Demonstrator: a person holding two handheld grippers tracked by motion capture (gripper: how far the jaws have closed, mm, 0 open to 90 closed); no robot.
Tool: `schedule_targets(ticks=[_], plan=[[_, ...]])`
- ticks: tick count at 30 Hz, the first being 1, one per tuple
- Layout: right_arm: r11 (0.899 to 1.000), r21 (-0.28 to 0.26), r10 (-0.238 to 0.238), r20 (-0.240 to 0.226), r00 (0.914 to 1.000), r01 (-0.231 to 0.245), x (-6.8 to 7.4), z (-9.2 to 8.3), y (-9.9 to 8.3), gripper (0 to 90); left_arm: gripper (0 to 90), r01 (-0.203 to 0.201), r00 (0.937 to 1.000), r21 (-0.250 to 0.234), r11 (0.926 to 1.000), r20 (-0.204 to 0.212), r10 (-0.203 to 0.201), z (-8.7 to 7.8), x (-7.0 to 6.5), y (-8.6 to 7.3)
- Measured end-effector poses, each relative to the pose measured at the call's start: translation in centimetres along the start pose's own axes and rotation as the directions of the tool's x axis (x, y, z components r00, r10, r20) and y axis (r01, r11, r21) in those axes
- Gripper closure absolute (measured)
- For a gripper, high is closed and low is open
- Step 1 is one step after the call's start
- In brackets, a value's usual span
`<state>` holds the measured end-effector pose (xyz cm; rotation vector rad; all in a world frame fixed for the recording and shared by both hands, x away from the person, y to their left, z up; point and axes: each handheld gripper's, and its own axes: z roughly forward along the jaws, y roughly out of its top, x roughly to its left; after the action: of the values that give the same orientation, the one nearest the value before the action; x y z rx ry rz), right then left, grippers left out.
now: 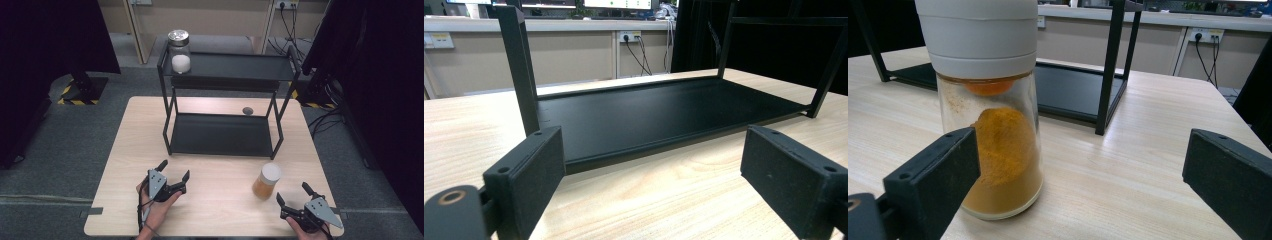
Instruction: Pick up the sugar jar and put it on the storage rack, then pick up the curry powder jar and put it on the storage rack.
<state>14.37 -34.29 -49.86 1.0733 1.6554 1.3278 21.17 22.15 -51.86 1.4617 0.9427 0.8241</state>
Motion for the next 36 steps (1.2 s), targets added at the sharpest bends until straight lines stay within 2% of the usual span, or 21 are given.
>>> schedule_targets(ticks=[9,13,16,19,21,24,36], plan=[[1.000,0.008,-0.007,-0.005,1.0000,0.007,0.0,0.0,0.2,2.2,10.2,-0.014,0.9999,-0.009,0.9999,0.006,0.014,-0.1,0.0,-0.1],[1.000,-0.021,0.001,-0.031,0.9995,-0.002,-0.3,-0.3,0.4,2.7,10.2,-0.017,0.9998,-0.010,0.9998,0.004,0.017,0.0,-0.2,-0.2],[0.999,-0.049,0.019,-0.071,0.9973,-0.022,-0.5,-0.6,0.7,3.1,10.2,-0.014,0.9999,-0.006,0.9999,0.004,0.014,0.0,-0.1,-0.1],[0.997,-0.073,0.013,-0.110,0.9938,-0.021,-0.6,-0.6,1.4,4.1,10.2,-0.014,0.9999,-0.007,0.9999,0.005,0.015,0.0,-0.1,-0.1],[0.997,-0.082,-0.001,-0.140,0.9902,-0.011,-0.5,-0.4,1.9,4.5,10.2,-0.016,0.9999,-0.010,0.9998,0.004,0.016,-0.1,-0.2,-0.2],[0.997,-0.082,-0.015,-0.157,0.9875,0.002,-0.1,0.3,2.6,5.6,10.3,-0.017,0.9998,-0.014,0.9998,0.004,0.017,-0.1,-0.3,-0.2],[0.999,-0.041,-0.019,-0.173,0.9848,0.012,0.1,3.5,3.8,15.4,10.3,-0.017,0.9998,-0.010,0.9998,0.013,0.017,-0.1,-0.2,-0.2]])
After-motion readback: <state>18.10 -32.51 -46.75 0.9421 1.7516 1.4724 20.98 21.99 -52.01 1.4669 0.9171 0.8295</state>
